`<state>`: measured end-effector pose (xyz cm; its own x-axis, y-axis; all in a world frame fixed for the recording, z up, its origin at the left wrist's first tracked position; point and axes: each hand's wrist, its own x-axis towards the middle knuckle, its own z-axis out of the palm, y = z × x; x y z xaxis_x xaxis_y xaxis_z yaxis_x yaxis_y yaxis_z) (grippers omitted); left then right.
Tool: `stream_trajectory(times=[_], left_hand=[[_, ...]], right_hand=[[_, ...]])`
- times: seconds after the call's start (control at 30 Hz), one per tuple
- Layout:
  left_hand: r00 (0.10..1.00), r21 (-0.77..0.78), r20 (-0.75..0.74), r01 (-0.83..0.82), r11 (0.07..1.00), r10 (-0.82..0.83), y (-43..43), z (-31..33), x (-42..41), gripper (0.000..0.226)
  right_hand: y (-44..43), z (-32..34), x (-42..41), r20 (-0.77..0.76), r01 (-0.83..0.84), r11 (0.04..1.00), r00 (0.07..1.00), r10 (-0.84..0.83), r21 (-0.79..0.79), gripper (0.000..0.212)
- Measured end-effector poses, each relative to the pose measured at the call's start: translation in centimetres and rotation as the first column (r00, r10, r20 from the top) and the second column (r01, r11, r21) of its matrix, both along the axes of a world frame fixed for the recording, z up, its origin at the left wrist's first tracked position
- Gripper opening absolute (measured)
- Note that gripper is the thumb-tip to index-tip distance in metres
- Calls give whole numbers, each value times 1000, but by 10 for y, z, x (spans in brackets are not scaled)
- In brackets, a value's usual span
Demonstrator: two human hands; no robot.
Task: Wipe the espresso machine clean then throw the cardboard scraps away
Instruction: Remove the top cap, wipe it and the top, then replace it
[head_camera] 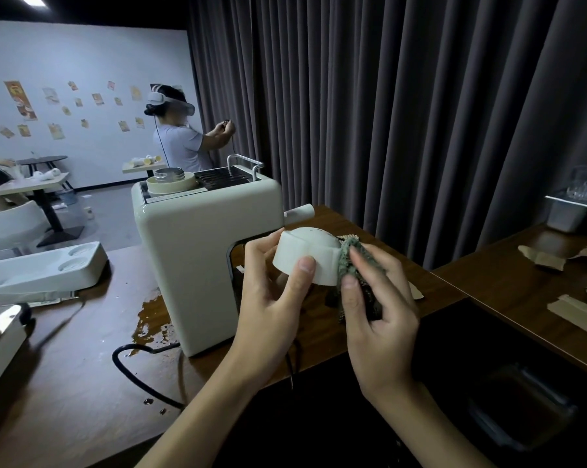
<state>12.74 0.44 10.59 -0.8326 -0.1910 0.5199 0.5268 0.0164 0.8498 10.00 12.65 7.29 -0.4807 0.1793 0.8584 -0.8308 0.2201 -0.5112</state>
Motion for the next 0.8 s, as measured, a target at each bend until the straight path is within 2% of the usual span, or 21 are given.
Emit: stream_trajectory(times=[0.1,0.17,0.3,0.43,0.63,0.8], left_hand=[[997,70,50,55,996,-59,-2,0,-5,35],[995,104,69,66,992,-74,-5,-3,-6,44],[997,90,37,71,993,-74,-7,-8,-5,50],[990,64,10,142,988,-143,-4,-8,-2,64],[973,14,77,219,976,-219,-19,-9,-3,63],[939,87,144,302,949,-312,-26,-14,-4,64]], right_hand=[[-1,-3,2,-80,35,998,996,-30,56,32],[0,-4,1,-105,56,996,993,-48,73,32],[0,-3,-2,-46,25,999,999,-23,48,32],[0,-1,-2,-11,-11,999,1000,12,41,32],[15,6,-1,29,-35,990,999,31,138,27],[20,23,2,8,-78,964,997,79,256,33]])
